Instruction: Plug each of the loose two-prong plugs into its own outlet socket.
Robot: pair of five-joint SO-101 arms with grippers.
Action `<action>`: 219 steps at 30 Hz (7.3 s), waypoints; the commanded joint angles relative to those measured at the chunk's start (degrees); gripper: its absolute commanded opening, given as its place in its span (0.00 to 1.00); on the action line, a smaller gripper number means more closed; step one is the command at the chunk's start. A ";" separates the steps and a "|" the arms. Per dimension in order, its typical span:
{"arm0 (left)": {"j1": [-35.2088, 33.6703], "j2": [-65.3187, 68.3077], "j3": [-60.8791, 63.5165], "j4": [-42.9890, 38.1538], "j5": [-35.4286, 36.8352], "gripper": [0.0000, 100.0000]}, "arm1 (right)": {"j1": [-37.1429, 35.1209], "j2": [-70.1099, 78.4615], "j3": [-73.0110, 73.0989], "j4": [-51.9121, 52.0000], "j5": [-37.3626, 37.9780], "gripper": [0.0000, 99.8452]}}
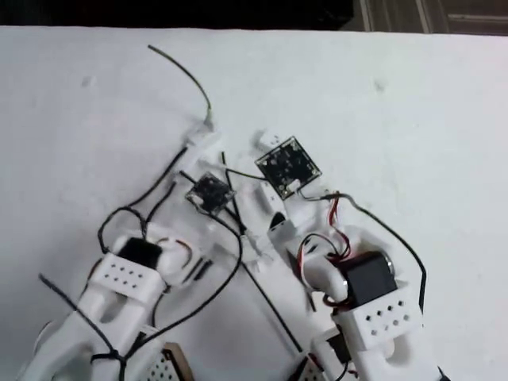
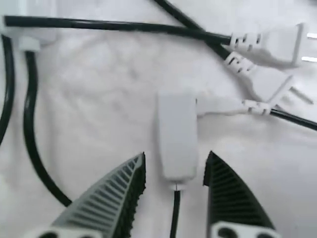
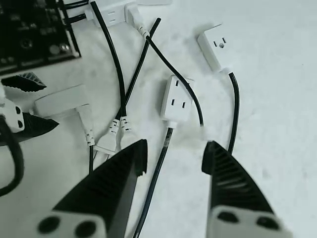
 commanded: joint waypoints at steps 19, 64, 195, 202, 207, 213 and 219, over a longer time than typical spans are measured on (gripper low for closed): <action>-6.46 12.79 -25.05 5.27 0.53 0.03 | 0.75 -0.84 0.70 -0.92 -0.09 0.18; 10.33 63.08 -78.95 25.41 32.09 0.23 | 23.08 -0.40 -3.25 -1.10 4.04 0.18; -7.08 10.68 -20.04 9.05 -5.45 0.29 | 20.62 10.95 -7.74 4.44 7.82 0.18; -10.07 10.15 -24.79 13.54 -5.80 0.30 | 20.35 10.07 -7.82 4.53 7.74 0.18; -14.46 10.15 -35.43 25.05 -5.89 0.29 | 19.30 10.07 -7.30 5.05 7.74 0.18; -20.62 10.68 -37.45 22.86 -5.98 0.21 | 14.55 9.89 -7.21 7.34 7.74 0.18; -21.49 10.77 -23.30 2.81 -6.59 0.21 | 14.55 10.07 -7.03 7.34 7.74 0.18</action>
